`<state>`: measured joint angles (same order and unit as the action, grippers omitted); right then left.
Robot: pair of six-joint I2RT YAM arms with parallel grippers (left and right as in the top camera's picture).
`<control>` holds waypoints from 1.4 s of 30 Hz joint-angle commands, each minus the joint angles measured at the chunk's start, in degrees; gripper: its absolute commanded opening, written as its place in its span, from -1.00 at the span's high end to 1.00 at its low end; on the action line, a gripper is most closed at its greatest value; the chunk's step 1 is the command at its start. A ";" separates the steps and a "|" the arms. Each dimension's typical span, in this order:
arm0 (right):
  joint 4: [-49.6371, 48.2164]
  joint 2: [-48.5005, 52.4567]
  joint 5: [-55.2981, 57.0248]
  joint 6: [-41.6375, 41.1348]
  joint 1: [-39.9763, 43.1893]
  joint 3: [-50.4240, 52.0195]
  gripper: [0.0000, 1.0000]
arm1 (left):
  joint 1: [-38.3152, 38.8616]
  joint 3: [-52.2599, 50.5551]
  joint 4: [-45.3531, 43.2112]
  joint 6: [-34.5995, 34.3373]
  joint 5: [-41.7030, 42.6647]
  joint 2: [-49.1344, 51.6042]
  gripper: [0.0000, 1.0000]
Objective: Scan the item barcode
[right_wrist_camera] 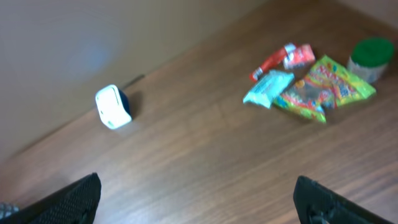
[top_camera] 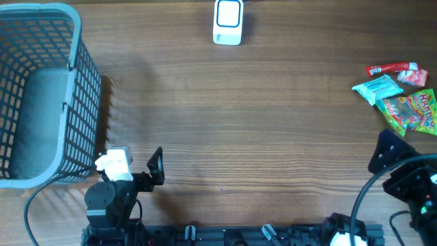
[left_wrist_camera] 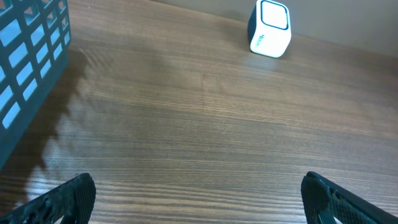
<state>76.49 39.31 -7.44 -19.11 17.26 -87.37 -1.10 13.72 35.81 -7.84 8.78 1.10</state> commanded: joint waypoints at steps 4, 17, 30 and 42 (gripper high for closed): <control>-28.70 -21.81 0.70 2.71 -8.63 23.61 -0.99 | 0.26 0.04 -0.33 -0.11 -0.52 -0.33 -1.00; -87.73 -39.08 0.52 5.60 -16.15 75.36 -0.99 | 0.26 0.04 -0.33 -0.13 -0.55 -0.33 -1.00; -77.24 -39.12 11.56 5.57 -18.97 87.08 -1.00 | 0.26 0.04 -0.33 -0.11 -0.52 -0.33 -1.00; -77.24 -39.04 11.06 5.42 -18.95 87.08 -0.99 | 0.26 0.04 -0.33 -0.11 -0.52 -0.33 -1.00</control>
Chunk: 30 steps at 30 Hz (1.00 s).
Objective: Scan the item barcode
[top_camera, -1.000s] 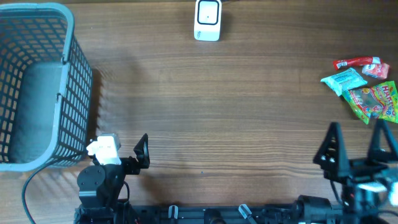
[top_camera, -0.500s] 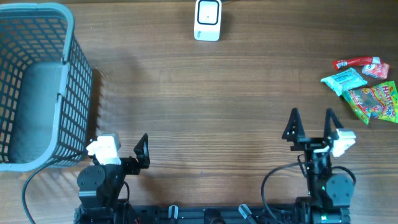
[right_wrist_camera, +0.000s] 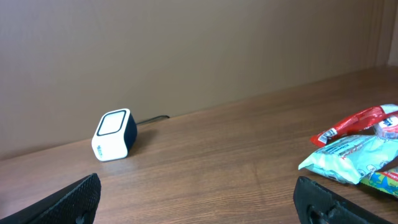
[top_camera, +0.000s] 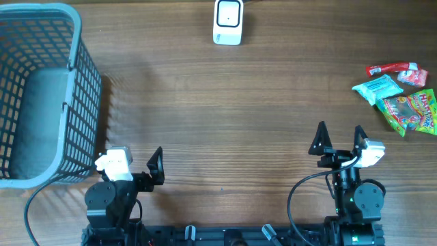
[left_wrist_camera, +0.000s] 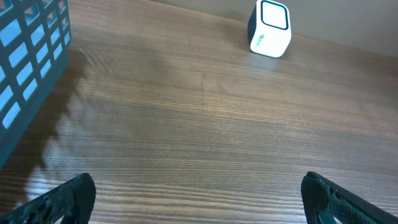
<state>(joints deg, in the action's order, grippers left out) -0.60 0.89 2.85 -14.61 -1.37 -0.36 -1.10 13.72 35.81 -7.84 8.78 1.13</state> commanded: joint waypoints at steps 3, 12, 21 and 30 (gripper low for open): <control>-0.15 -0.61 0.76 0.94 -0.33 0.07 -0.99 | 0.24 0.04 -0.37 0.39 -1.20 -0.35 -1.00; -0.15 -0.61 0.76 0.92 -0.33 0.07 -0.99 | 3.15 -10.71 -28.79 4.46 -1.38 -0.66 -1.00; -0.15 -0.61 0.76 0.94 -0.33 0.07 -0.99 | 3.48 -13.40 -31.36 5.75 -6.78 -0.94 -1.00; -0.15 -0.61 0.76 0.94 -0.33 0.07 -0.99 | 3.54 -13.40 -31.45 7.39 -5.18 -0.92 -1.00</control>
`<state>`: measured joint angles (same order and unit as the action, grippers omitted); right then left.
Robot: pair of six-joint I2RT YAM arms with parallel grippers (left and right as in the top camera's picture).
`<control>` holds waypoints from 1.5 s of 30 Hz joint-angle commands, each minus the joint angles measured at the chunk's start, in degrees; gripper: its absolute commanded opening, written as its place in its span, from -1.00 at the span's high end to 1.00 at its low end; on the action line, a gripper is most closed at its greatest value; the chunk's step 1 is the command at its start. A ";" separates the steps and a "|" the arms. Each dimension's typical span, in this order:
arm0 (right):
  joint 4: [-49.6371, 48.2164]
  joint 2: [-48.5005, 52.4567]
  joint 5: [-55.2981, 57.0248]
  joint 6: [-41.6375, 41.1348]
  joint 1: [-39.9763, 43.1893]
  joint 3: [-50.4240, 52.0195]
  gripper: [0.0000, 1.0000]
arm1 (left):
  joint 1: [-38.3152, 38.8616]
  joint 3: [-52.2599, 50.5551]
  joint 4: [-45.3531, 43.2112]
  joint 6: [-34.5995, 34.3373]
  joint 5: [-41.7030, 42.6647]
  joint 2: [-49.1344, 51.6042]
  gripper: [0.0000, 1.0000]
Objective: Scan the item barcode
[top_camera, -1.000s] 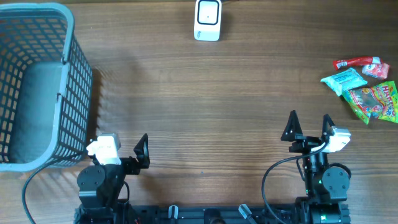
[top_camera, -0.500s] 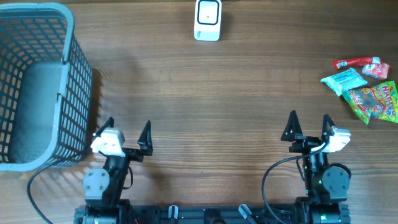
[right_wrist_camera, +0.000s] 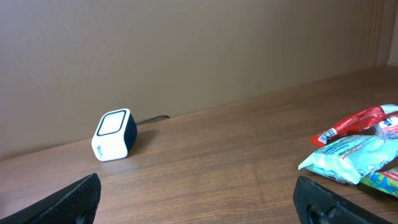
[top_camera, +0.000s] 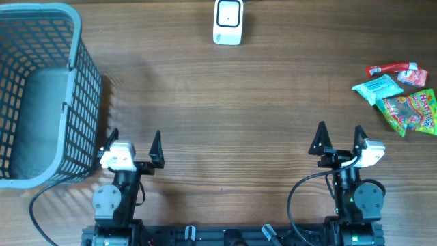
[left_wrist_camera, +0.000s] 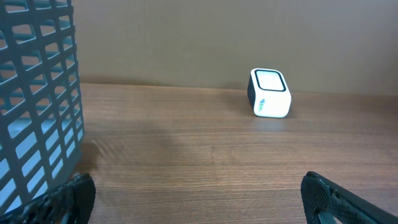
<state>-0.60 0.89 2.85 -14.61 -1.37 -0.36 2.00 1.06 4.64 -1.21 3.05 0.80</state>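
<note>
The white barcode scanner (top_camera: 228, 22) stands at the far middle of the table, also seen in the left wrist view (left_wrist_camera: 270, 93) and the right wrist view (right_wrist_camera: 115, 135). Several snack packets lie at the far right: a red one (top_camera: 392, 68), a light blue one (top_camera: 377, 89) and a green candy bag (top_camera: 412, 111). My left gripper (top_camera: 132, 143) sits at the near left edge, open and empty, pointing at the scanner. My right gripper (top_camera: 338, 138) sits at the near right, open and empty, short of the packets (right_wrist_camera: 348, 152).
A tall grey mesh basket (top_camera: 41, 89) fills the left side, close beside my left gripper, its wall showing in the left wrist view (left_wrist_camera: 37, 106). A brown wall rises behind the table.
My left gripper has levelled out and turned straight ahead, its camera looking along the table instead of down at it. The right gripper and all objects stayed put.
My right arm was first folded at the far right corner, its camera tilted down on the packets. Then it stood upright at the near right, facing the scanner. Now my left gripper has straightened up the same way.
</note>
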 commanded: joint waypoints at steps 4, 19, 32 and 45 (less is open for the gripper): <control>-0.15 -0.61 0.76 0.92 -0.33 0.07 -0.99 | 0.50 -0.74 -0.46 0.81 0.44 -0.59 -1.00; -0.35 -0.61 3.19 4.98 -0.28 0.04 -0.99 | 0.50 -0.74 -0.48 0.81 0.44 -0.57 -1.00; -0.15 6.95 0.98 20.57 -0.28 0.04 -0.99 | 0.50 -0.74 -0.48 0.81 0.44 -0.57 -1.00; -0.15 0.46 0.98 20.61 -0.26 0.04 -1.00 | 0.50 -0.74 -0.48 0.81 0.44 -0.57 -1.00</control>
